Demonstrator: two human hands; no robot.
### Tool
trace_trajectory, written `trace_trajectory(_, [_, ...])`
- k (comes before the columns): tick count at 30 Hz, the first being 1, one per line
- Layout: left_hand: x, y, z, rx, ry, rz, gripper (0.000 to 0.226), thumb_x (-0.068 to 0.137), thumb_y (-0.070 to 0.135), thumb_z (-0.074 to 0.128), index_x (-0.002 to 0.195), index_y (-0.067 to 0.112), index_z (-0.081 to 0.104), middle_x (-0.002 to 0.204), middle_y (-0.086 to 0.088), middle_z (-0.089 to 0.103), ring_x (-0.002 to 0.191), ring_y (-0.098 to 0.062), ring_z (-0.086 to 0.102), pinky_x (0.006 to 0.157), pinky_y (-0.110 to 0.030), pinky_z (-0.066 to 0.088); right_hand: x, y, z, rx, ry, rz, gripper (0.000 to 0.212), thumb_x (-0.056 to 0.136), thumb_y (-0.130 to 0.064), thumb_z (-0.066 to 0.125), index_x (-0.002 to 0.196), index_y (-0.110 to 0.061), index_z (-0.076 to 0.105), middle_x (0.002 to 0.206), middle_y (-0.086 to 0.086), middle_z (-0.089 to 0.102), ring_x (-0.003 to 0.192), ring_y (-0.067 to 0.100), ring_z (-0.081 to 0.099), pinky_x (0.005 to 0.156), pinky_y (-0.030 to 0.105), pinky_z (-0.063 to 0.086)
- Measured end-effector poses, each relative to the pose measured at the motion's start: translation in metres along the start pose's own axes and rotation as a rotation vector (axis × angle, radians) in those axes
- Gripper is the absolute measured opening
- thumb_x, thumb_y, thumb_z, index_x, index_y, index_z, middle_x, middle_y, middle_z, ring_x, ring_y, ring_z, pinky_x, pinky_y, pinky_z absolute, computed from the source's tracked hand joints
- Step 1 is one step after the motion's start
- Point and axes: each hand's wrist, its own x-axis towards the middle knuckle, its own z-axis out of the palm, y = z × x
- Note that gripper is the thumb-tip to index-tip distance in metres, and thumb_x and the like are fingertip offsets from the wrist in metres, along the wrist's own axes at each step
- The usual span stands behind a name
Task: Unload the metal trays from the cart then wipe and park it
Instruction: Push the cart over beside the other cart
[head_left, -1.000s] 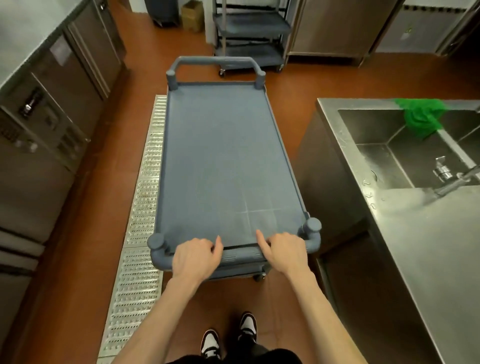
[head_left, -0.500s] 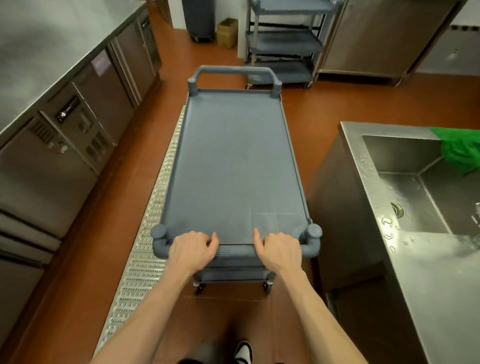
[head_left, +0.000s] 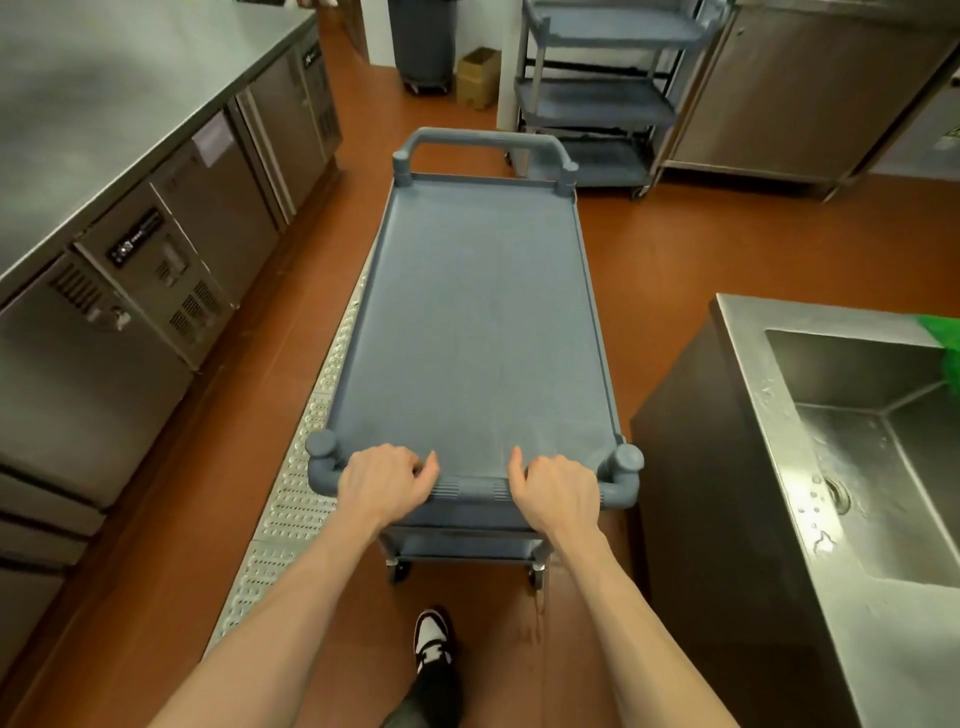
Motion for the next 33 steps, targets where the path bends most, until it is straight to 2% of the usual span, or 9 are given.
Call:
trace_trajectory(6, [0.092, -0.016, -0.003, -0.008, 0.016, 0.006, 0.065, 0.099, 0.062, 0.035, 0.076, 0.014, 0.072, 0.069, -0.008, 0.07, 0.077, -0.035, 0.072, 0.059, -0.034, 0.036, 0.088, -0.007, -0.009, -0.032, 0.008, 0.004, 0.07, 0.107, -0.054, 0.03, 0.067, -0.013, 0.071, 0.073, 0.009, 0.076, 0.073, 0.032, 0.074, 0.065, 0.037, 0.054])
trace_trajectory(11, [0.167, -0.02, -0.006, -0.02, 0.045, 0.03, 0.07, 0.096, 0.064, 0.028, 0.073, 0.015, 0.072, 0.069, -0.008, 0.071, 0.077, -0.035, 0.073, 0.059, -0.034, 0.036, 0.162, -0.007, -0.018, -0.005, 0.02, 0.006, 0.063, 0.107, -0.052, 0.032, 0.061, -0.017, 0.057, 0.075, 0.009, 0.076, 0.074, 0.033, 0.074, 0.065, 0.037, 0.052])
trace_trajectory(14, [0.208, -0.022, -0.01, -0.035, 0.021, 0.03, 0.068, 0.097, 0.062, 0.029, 0.07, 0.015, 0.069, 0.063, -0.005, 0.063, 0.076, -0.034, 0.072, 0.059, -0.034, 0.034, 0.205, -0.004, -0.023, 0.012, 0.022, 0.012, 0.061, 0.107, -0.051, 0.032, 0.062, -0.017, 0.055, 0.077, 0.01, 0.076, 0.077, 0.033, 0.074, 0.068, 0.038, 0.055])
trace_trajectory(16, [0.234, -0.023, -0.012, -0.038, 0.024, 0.037, 0.066, 0.097, 0.061, 0.029, 0.067, 0.015, 0.066, 0.064, -0.007, 0.065, 0.075, -0.035, 0.072, 0.058, -0.034, 0.033, 0.232, -0.003, -0.026, 0.011, 0.018, 0.021, 0.061, 0.107, -0.051, 0.032, 0.063, -0.016, 0.056, 0.078, 0.009, 0.076, 0.077, 0.033, 0.074, 0.069, 0.038, 0.057])
trace_trajectory(22, [0.319, -0.022, -0.016, -0.023, 0.023, 0.035, 0.063, 0.099, 0.058, 0.034, 0.071, 0.014, 0.069, 0.072, -0.01, 0.073, 0.077, -0.037, 0.073, 0.06, -0.035, 0.035, 0.321, 0.003, -0.03, 0.036, 0.02, 0.027, 0.065, 0.106, -0.051, 0.033, 0.057, -0.014, 0.053, 0.064, 0.003, 0.065, 0.068, 0.03, 0.072, 0.061, 0.033, 0.05])
trace_trajectory(25, [0.365, -0.021, -0.021, -0.035, 0.006, 0.013, 0.06, 0.101, 0.056, 0.035, 0.063, 0.015, 0.058, 0.067, -0.008, 0.067, 0.075, -0.035, 0.072, 0.059, -0.034, 0.036, 0.368, 0.007, -0.034, 0.04, 0.028, 0.02, 0.062, 0.106, -0.051, 0.035, 0.059, -0.014, 0.053, 0.07, 0.007, 0.072, 0.071, 0.032, 0.073, 0.06, 0.033, 0.046])
trace_trajectory(28, [0.404, -0.02, -0.026, -0.026, -0.016, -0.003, 0.058, 0.102, 0.055, 0.037, 0.063, 0.016, 0.056, 0.068, -0.008, 0.068, 0.076, -0.034, 0.072, 0.059, -0.034, 0.036, 0.408, 0.01, -0.039, 0.038, 0.011, -0.002, 0.06, 0.106, -0.05, 0.035, 0.061, -0.015, 0.055, 0.075, 0.009, 0.076, 0.074, 0.034, 0.074, 0.06, 0.034, 0.04])
trace_trajectory(33, [0.477, -0.016, -0.03, -0.011, 0.007, -0.046, 0.06, 0.101, 0.056, 0.038, 0.072, 0.012, 0.067, 0.078, -0.011, 0.074, 0.081, -0.036, 0.073, 0.064, -0.036, 0.046, 0.482, 0.019, -0.043, 0.008, 0.018, -0.008, 0.064, 0.103, -0.049, 0.042, 0.06, -0.009, 0.068, 0.068, 0.012, 0.074, 0.067, 0.036, 0.073, 0.055, 0.034, 0.04])
